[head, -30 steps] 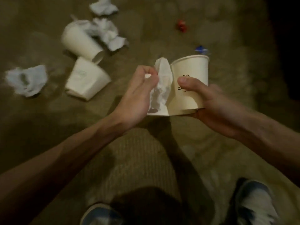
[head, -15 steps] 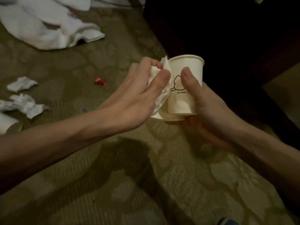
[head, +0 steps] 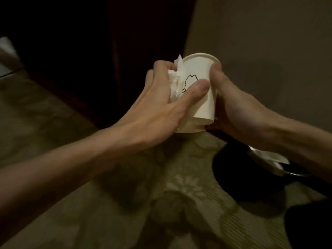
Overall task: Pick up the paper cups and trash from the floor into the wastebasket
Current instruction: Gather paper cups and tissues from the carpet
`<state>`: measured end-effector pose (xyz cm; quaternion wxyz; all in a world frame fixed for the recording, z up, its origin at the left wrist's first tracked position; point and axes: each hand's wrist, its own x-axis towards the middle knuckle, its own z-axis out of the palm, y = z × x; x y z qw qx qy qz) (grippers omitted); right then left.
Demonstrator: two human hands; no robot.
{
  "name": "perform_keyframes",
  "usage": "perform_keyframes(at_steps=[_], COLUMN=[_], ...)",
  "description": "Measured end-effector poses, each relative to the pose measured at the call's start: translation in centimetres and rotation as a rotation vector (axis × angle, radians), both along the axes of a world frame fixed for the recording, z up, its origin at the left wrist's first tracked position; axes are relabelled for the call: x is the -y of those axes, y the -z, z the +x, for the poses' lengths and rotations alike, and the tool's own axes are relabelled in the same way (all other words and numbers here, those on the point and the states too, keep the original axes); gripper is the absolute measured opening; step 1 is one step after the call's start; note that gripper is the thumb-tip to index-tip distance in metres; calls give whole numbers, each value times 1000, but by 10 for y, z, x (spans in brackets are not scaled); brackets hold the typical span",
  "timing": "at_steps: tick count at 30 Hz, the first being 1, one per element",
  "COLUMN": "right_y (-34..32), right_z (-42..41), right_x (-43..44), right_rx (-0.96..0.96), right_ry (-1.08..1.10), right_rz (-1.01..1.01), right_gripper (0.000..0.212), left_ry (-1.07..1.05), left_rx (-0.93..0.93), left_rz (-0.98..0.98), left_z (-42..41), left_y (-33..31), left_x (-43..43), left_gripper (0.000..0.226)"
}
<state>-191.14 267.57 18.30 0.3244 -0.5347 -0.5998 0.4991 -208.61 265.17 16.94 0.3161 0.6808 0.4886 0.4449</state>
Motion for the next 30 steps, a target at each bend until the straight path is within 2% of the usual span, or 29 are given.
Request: perform_keyframes(at_steps=[3,5,8,10,12,15,17,21,23,28,30], right_y=[-16,-17,-3,19,40,71,90,107,104,85,78], right_z=[90,120,178,212,237,263,273,279,280,282,280], right_x=[-5,-10,-16,-20,-25,-32,-36,-48,-54,-56,-48], right_rx=[-3,18,1,67,171,287,367,578,718,999,1101], right_ry=[49,89,284,371,407,460,459,391,316,211,165], right_rz=[13,41,85,125,156,119,25,-180,-247,-185,-136], right_gripper=[71,61,65,62,49,41,46,70,72,54,57], left_ry=[161,182,300,377,431,488,510,551,533,484,528], left_rx=[31,26,26,14,-11,-65,-182,-476,-532,-594,-625], left_rz=[-9,14,12,-23,-57,-147,-222,-319,-311,-215,-224], left_z=[90,113,180,217,247,280,294,306,305,292,283], left_y=[3,10,30,48,69,101,117,137,139,126,116], left_x=[-35,-49,-80,-94,-106,-120,-128,-141,-144,-147,-146], left_gripper=[54,53,47,42,38,41,49,57,60,84,84])
